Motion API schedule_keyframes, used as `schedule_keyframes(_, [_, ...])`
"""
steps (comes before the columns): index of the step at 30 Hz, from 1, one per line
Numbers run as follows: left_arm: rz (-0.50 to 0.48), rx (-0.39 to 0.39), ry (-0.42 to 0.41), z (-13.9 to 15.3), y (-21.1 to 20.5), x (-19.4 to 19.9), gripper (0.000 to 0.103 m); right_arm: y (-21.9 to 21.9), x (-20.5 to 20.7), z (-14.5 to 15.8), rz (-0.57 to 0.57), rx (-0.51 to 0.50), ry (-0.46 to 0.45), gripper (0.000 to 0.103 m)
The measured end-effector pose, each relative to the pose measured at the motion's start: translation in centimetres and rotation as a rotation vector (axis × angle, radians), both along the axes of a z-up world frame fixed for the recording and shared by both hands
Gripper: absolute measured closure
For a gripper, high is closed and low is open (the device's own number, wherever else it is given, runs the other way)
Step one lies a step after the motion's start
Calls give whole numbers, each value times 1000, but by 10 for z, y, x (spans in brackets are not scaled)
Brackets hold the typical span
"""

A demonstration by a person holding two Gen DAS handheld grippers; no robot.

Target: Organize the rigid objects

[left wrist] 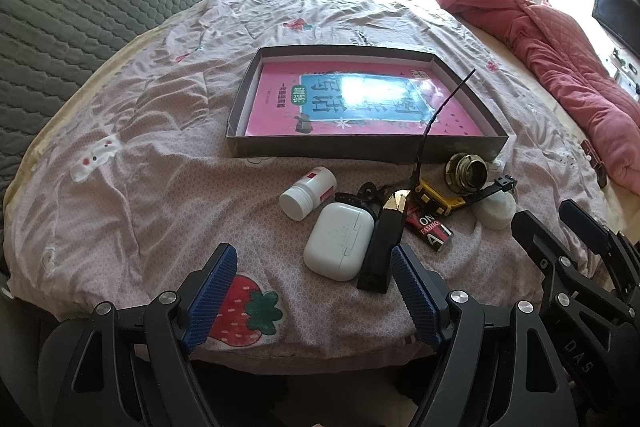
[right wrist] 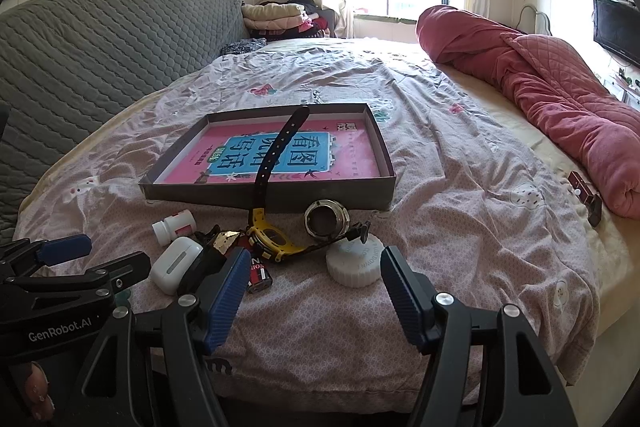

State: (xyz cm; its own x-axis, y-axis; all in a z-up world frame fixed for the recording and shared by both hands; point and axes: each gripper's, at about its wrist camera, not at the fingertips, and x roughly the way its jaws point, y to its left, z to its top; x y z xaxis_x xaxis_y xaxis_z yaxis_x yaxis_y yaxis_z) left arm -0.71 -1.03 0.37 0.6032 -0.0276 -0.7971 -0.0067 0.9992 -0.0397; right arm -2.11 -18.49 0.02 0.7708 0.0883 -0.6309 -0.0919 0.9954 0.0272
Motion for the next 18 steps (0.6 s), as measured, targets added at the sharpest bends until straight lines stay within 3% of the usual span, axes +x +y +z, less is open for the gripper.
schedule_keyframes(18, [-10,-16,21,-9,4,2,23,-11,1,0,-16,15,3,36])
